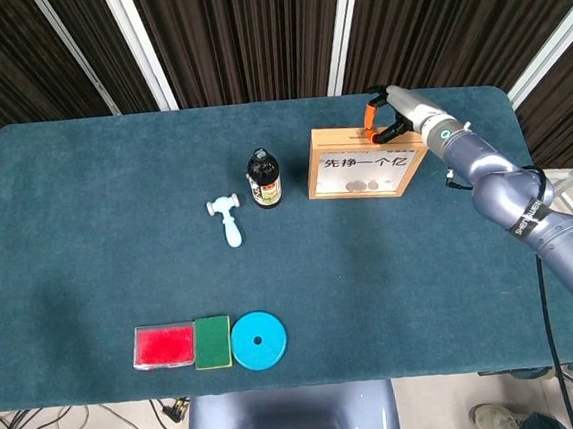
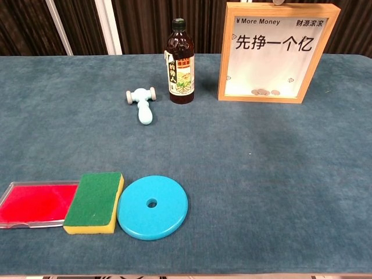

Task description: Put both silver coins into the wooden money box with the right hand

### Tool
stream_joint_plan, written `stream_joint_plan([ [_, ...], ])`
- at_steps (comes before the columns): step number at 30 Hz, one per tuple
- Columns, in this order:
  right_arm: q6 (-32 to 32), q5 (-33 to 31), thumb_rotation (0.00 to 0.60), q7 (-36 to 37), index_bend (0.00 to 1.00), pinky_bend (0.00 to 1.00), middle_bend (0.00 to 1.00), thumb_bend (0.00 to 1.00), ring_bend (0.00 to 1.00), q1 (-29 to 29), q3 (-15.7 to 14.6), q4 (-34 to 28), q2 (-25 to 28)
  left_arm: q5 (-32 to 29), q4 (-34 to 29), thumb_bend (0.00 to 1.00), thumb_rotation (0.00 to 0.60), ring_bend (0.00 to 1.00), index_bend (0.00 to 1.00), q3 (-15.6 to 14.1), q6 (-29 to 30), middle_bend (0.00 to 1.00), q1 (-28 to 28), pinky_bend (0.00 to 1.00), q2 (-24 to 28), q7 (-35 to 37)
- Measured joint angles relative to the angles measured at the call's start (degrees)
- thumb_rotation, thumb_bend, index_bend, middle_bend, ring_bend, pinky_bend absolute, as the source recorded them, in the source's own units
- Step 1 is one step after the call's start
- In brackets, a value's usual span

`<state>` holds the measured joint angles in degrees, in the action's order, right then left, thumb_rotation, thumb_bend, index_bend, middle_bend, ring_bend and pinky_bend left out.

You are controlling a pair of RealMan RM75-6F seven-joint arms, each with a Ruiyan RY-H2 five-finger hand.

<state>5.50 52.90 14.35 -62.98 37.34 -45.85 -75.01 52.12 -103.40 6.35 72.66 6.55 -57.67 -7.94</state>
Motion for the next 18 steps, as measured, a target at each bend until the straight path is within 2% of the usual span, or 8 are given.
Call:
stream_joint_plan([
  [18,0.3,0.4,0.600,0.6,0.67,0.00,0.08,0.64,0.00,-0.1,-0.5,0.7,-0.4,-0.1,0.0,0.40,0.600,0.00,0.14,0.0,-0.1,0.00,0.1,0.00,0.1,0.0],
])
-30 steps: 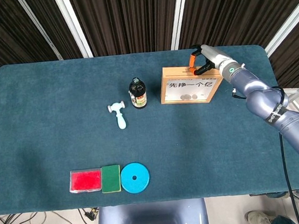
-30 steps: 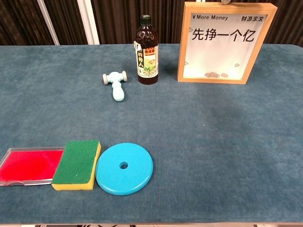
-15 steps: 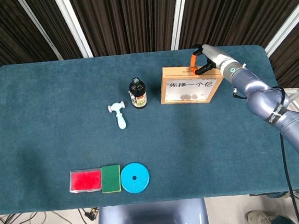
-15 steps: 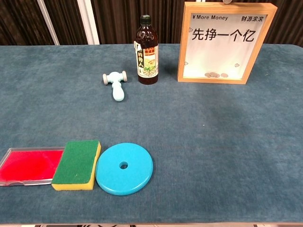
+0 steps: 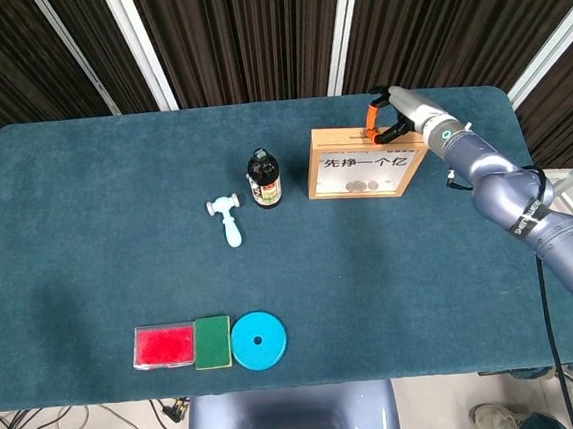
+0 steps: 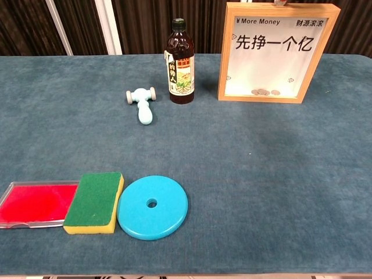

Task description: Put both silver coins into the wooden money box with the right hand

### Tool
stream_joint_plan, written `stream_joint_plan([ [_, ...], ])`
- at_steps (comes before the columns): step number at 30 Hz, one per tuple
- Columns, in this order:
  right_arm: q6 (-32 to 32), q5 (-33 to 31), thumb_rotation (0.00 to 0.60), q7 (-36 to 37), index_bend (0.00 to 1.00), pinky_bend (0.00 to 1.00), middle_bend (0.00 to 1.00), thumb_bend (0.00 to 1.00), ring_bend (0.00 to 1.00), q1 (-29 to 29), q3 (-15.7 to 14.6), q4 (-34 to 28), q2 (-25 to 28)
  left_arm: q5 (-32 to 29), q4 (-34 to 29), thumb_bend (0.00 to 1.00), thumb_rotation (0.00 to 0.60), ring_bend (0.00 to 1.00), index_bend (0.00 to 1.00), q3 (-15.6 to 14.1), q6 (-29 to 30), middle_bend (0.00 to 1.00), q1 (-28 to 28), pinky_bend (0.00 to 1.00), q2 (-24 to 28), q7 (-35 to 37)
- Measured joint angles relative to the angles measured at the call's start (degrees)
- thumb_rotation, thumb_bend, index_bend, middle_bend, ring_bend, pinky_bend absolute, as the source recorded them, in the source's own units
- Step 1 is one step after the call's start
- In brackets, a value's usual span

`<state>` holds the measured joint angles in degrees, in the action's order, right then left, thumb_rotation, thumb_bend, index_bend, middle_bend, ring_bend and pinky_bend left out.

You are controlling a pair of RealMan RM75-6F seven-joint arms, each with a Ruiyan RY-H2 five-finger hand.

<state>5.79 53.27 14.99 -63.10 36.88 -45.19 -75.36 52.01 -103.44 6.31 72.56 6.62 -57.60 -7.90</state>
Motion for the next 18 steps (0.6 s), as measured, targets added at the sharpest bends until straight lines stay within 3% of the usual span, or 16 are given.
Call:
stream_joint_plan([
  [10,0.8,0.0,0.600,0.0,0.67,0.00,0.07,0.64,0.00,0.2,0.1,-0.3,0.3,-0.1,-0.1,0.40,0.600,0.00,0.14,0.0,-0.1,0.00,0.0,0.00,0.1,0.1],
  [18,2.0,-0.1,0.600,-0.3,0.52,0.00,0.06,0.64,0.00,0.4,0.3,-0.4,0.7,-0.2,-0.1,0.40,0.600,0.00,0.14,0.0,-0.1,0.00,0.1,0.00,0.1,0.0],
])
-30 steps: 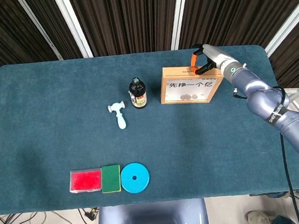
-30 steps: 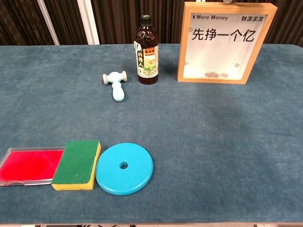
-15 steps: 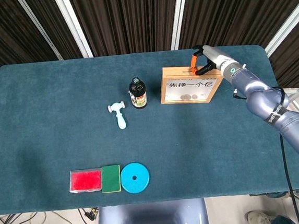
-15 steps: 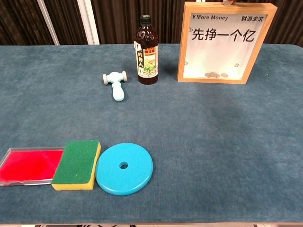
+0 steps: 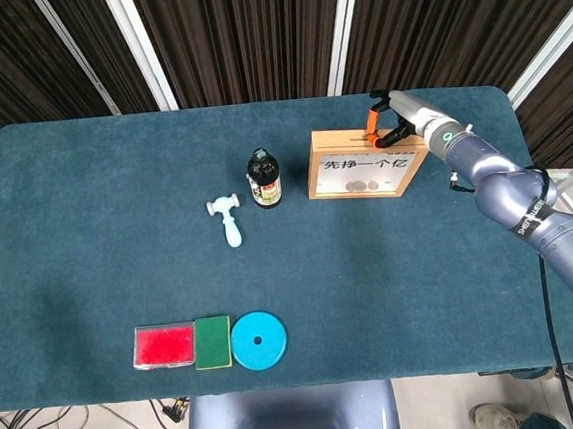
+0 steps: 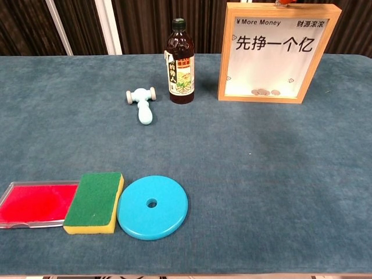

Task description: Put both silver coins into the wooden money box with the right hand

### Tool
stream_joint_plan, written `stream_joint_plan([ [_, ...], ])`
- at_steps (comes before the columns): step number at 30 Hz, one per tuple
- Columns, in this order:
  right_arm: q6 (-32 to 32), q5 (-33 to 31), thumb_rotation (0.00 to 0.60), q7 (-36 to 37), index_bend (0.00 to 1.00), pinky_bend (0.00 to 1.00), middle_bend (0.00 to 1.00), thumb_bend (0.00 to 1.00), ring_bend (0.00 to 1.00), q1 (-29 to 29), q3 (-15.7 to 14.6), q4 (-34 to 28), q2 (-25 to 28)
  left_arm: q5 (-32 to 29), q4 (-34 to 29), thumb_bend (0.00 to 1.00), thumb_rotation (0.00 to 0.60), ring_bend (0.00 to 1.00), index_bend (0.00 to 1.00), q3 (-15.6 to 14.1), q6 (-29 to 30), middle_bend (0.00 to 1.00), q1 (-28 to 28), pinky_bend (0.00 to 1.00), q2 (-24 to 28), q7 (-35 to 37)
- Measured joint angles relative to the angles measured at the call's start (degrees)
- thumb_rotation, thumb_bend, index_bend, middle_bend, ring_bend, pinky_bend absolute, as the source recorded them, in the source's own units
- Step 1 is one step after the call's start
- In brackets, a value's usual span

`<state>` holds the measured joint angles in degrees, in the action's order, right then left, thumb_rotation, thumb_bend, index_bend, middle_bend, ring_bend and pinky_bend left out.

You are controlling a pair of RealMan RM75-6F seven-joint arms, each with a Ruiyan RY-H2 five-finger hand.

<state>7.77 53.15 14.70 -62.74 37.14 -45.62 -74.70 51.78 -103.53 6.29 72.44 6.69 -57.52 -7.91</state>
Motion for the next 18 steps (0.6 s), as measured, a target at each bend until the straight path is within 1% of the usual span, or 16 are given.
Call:
stream_joint_plan([
  [6,0.5,-0.1,0.600,-0.5,0.48,0.00,0.05,0.64,0.00,0.2,0.4,0.1,0.1,0.0,0.0,0.40,0.600,0.00,0.14,-0.1,0.0,0.00,0.0,0.00,0.0,-0.1],
  [18,0.5,-0.6,0.600,-1.4,0.45,0.00,0.04,0.64,0.00,1.1,1.8,-0.8,0.5,-0.2,-0.1,0.40,0.600,0.00,0.14,0.0,-0.1,0.00,0.1,0.00,0.0,-0.1],
])
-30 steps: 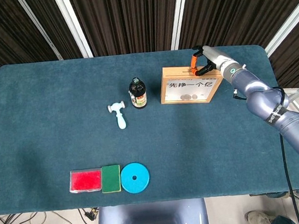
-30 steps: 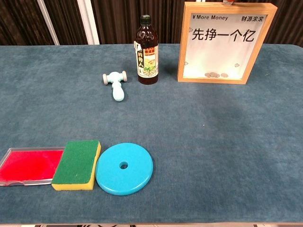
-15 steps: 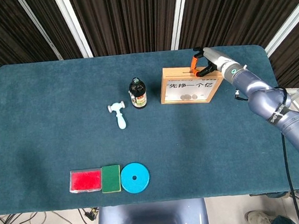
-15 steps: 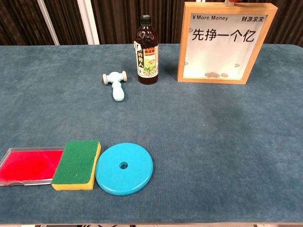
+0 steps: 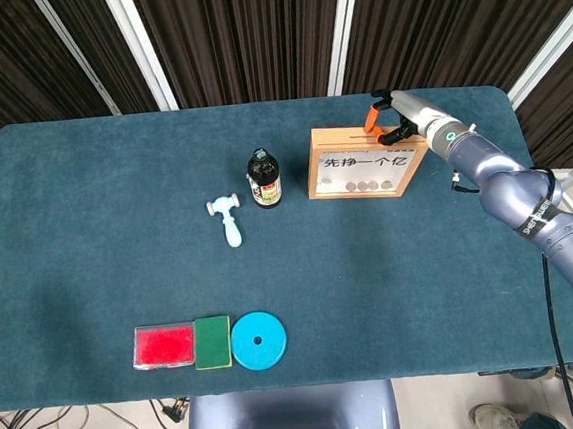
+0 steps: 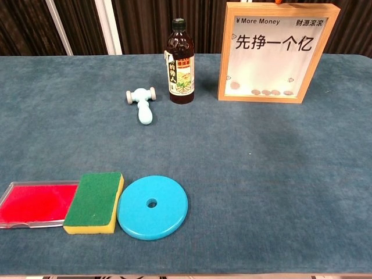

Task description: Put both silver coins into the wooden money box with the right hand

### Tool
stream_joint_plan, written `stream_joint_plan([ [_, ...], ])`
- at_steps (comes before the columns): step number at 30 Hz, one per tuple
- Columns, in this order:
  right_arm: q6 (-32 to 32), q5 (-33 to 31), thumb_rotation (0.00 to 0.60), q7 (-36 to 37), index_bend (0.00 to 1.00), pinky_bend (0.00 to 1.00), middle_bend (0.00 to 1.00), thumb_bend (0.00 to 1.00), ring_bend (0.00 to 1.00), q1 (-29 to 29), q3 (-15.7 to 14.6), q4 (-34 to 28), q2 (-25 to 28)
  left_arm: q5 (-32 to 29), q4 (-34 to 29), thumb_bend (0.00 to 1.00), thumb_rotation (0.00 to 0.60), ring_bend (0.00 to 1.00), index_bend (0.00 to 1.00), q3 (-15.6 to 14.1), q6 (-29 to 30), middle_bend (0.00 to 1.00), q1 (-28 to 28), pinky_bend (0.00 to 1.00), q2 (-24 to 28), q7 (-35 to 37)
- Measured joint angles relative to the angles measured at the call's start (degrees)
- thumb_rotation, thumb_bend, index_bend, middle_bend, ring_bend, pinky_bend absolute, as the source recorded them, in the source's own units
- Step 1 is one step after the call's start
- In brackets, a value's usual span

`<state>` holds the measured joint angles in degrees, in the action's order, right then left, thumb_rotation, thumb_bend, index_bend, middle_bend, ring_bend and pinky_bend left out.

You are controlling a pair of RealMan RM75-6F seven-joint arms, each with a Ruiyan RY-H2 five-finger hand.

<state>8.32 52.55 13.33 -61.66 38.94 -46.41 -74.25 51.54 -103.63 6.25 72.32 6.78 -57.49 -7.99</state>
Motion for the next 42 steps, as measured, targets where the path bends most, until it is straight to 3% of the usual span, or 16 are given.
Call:
stream_joint_plan([
  [4,-2.0,0.1,0.600,-0.4,0.40,0.00,0.04,0.63,0.00,0.7,0.9,-1.3,0.3,0.1,0.0,0.40,0.600,0.00,0.14,0.0,0.0,0.00,0.0,0.00,0.0,0.1],
  [9,-9.5,1.6,0.600,-1.5,0.28,0.00,0.04,0.49,0.00,3.0,1.7,-5.8,0.9,0.3,0.0,0.40,0.600,0.00,0.14,0.1,0.0,0.00,0.0,0.00,0.0,0.5],
  [18,-36.9,8.7,0.600,-8.3,0.23,0.00,0.04,0.47,0.00,14.0,-1.2,-26.9,6.6,2.6,0.3,0.40,0.600,0.00,0.14,-0.3,-0.3,0.00,0.0,0.00,0.3,1.5],
  [24,-52.6,13.9,0.600,-14.5,0.21,0.00,0.04,0.47,0.00,24.5,-6.8,-43.9,12.9,4.8,0.8,0.40,0.600,0.00,0.12,-0.9,-0.3,0.00,-0.1,0.00,0.4,1.8],
  [27,-60.2,17.3,0.600,-19.1,0.21,0.00,0.04,0.47,0.00,28.6,-10.0,-47.6,14.4,5.7,1.1,0.40,0.600,0.00,0.12,-1.2,-0.3,0.00,-0.1,0.00,0.4,1.8],
  [36,-79.6,25.9,0.600,-31.4,0.20,0.00,0.04,0.47,0.00,41.8,-22.9,-53.9,14.5,10.3,2.4,0.40,0.600,0.00,0.10,-2.0,1.4,0.00,0.0,0.00,-0.1,0.4],
  [42,-87.7,28.3,0.600,-35.6,0.20,0.00,0.04,0.47,0.00,47.2,-27.3,-53.5,11.7,15.1,4.3,0.40,0.600,0.00,0.10,-2.6,4.6,0.00,-0.3,0.00,-1.0,-0.9],
])
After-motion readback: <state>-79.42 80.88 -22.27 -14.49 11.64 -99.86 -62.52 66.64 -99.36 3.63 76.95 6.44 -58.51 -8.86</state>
